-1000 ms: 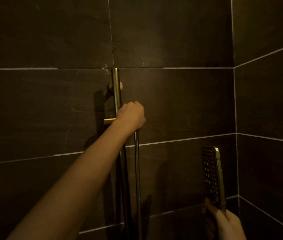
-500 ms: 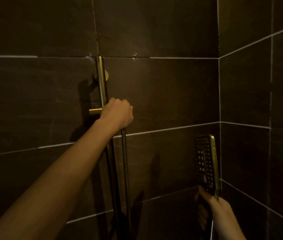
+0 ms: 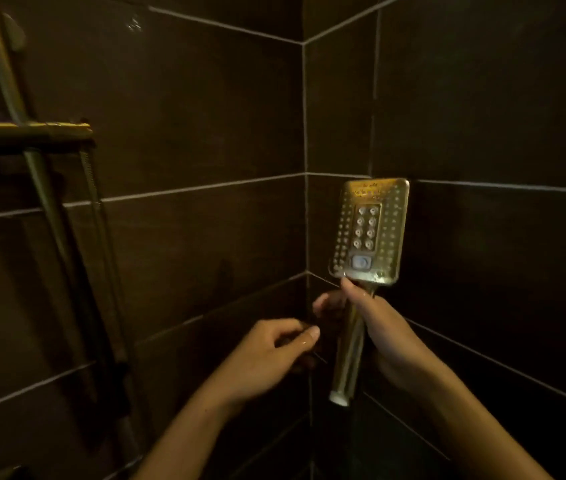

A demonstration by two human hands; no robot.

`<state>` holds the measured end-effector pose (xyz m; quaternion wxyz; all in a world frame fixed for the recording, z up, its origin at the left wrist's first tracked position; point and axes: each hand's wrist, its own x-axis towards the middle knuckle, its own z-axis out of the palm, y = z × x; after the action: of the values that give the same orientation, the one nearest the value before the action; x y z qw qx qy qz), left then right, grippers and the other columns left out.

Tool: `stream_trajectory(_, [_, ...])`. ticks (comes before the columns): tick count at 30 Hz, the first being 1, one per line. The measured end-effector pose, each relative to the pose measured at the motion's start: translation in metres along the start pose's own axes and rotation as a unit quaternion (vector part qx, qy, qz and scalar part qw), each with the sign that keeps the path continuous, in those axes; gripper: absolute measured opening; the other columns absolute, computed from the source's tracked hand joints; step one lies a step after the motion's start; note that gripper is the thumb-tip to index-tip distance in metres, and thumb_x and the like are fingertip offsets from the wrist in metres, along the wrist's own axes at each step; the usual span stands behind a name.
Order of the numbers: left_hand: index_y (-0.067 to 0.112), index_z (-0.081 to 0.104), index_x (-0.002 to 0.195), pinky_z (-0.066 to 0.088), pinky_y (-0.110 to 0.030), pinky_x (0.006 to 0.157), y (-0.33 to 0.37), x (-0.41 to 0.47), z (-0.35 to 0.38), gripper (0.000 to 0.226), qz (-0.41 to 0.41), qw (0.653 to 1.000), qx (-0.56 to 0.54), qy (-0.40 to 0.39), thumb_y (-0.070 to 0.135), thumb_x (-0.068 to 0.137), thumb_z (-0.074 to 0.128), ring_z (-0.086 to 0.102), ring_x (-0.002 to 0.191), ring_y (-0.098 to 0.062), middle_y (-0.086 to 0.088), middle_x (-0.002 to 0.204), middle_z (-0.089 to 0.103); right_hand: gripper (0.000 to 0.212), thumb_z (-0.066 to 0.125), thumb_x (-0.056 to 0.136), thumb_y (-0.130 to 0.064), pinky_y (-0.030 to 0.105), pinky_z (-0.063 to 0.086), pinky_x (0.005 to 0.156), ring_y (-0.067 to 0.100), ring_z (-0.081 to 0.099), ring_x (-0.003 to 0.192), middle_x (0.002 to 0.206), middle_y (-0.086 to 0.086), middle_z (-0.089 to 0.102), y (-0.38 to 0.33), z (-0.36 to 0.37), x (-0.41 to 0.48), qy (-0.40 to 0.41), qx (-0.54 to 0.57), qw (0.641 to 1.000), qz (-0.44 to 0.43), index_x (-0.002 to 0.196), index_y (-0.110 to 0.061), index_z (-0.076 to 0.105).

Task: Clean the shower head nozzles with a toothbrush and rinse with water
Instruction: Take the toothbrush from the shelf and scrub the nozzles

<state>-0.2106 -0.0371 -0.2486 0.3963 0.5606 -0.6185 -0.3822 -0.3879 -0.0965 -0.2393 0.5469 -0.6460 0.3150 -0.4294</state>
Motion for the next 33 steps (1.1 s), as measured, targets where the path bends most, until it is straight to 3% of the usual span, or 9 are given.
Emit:
stream_trajectory(2, [0.012, 0.072, 0.109, 0.056, -0.035, 0.084, 0.002, -0.005, 0.037, 0.038, -0.056, 0.980, -0.172, -0.085, 0.042, 0.090, 0.058, 0.073, 0.094, -0.023, -0.009, 0.101, 0.076, 0.051, 0.047, 0.093, -0.051, 0.032, 0.050, 0.087, 0.012, 0.071, 0.091, 0.098, 0.002, 0.076, 0.002, -0.016, -0.012, 0.011, 0.008, 1.000, -0.010, 0.094, -0.010, 0.077])
stream_trajectory(6, [0.009, 0.064, 0.121, 0.058, -0.040, 0.080, 0.012, -0.011, 0.097, 0.038, -0.075, 0.917, -0.346, -0.186, 0.034, 0.094, 0.054, 0.072, 0.091, -0.033, -0.024, 0.110, 0.072, 0.053, 0.044, 0.097, -0.052, 0.023, 0.044, 0.042, 0.020, 0.058, 0.055, 0.078, 0.013, 0.065, 0.008, -0.056, -0.048, 0.003, 0.022, 0.999, 0.026, 0.096, -0.009, 0.075])
stream_trajectory(9, [0.006, 0.058, 0.126, 0.060, -0.034, 0.071, 0.014, -0.012, 0.135, 0.037, -0.061, 0.899, -0.369, -0.229, 0.024, 0.093, 0.056, 0.072, 0.082, -0.029, -0.024, 0.110, 0.072, 0.056, 0.046, 0.098, -0.050, 0.020, 0.049, 0.059, 0.018, 0.064, 0.068, 0.085, 0.011, 0.071, 0.017, -0.089, -0.077, 0.026, -0.031, 0.999, 0.026, 0.101, -0.002, 0.075])
stream_trajectory(13, [0.002, 0.055, 0.125, 0.062, -0.036, 0.071, 0.011, -0.017, 0.190, 0.036, -0.045, 0.915, -0.318, -0.246, 0.012, 0.091, 0.059, 0.073, 0.079, -0.028, -0.021, 0.105, 0.074, 0.054, 0.044, 0.103, -0.043, 0.016, 0.045, 0.043, 0.004, 0.058, 0.045, 0.067, -0.002, 0.070, 0.032, -0.129, -0.122, 0.013, -0.085, 0.992, 0.097, 0.116, 0.003, 0.067])
stream_trajectory(18, [0.001, 0.058, 0.122, 0.060, -0.036, 0.070, -0.010, -0.026, 0.256, 0.033, -0.032, 0.914, -0.312, -0.257, 0.011, 0.091, 0.060, 0.072, 0.079, -0.030, -0.024, 0.107, 0.072, 0.058, 0.052, 0.091, -0.053, 0.041, 0.052, 0.099, 0.016, 0.068, 0.098, 0.099, 0.004, 0.071, 0.045, -0.191, -0.178, 0.001, -0.190, 0.973, 0.131, 0.116, -0.003, 0.068])
stream_trajectory(22, [0.000, 0.060, 0.120, 0.060, -0.041, 0.075, -0.028, -0.035, 0.291, 0.033, -0.040, 0.917, -0.309, -0.250, 0.010, 0.089, 0.062, 0.071, 0.084, -0.035, -0.025, 0.109, 0.071, 0.045, 0.050, 0.092, -0.053, 0.036, 0.053, 0.097, 0.011, 0.067, 0.106, 0.115, 0.000, 0.071, 0.061, -0.251, -0.225, 0.050, -0.286, 0.946, 0.142, 0.121, -0.023, 0.067])
stream_trajectory(25, [0.002, 0.058, 0.123, 0.059, -0.047, 0.083, -0.040, -0.038, 0.307, 0.033, -0.049, 0.923, -0.289, -0.249, 0.007, 0.090, 0.062, 0.071, 0.092, -0.038, -0.022, 0.113, 0.070, 0.034, 0.055, 0.098, -0.039, 0.036, 0.056, 0.094, 0.013, 0.068, 0.101, 0.116, 0.004, 0.072, 0.086, -0.305, -0.252, 0.185, -0.423, 0.875, 0.149, 0.123, -0.019, 0.066])
stream_trajectory(28, [0.002, 0.056, 0.123, 0.058, -0.051, 0.085, -0.045, -0.039, 0.321, 0.037, -0.050, 0.932, -0.275, -0.230, 0.008, 0.088, 0.065, 0.071, 0.095, -0.039, -0.020, 0.115, 0.070, 0.038, 0.065, 0.095, -0.025, 0.030, 0.054, 0.092, 0.018, 0.065, 0.109, 0.125, 0.007, 0.069, 0.110, -0.355, -0.270, 0.208, -0.539, 0.785, 0.222, 0.132, -0.014, 0.061])
stream_trajectory(33, [0.018, 0.052, 0.127, 0.060, -0.049, 0.082, -0.051, -0.039, 0.337, 0.046, -0.057, 0.938, -0.280, -0.194, 0.003, 0.086, 0.067, 0.072, 0.095, -0.043, -0.020, 0.113, 0.070, 0.031, 0.069, 0.092, -0.019, 0.025, 0.051, 0.089, 0.013, 0.062, 0.101, 0.118, 0.003, 0.068, 0.134, -0.384, -0.281, 0.150, -0.590, 0.757, 0.236, 0.123, -0.018, 0.067])
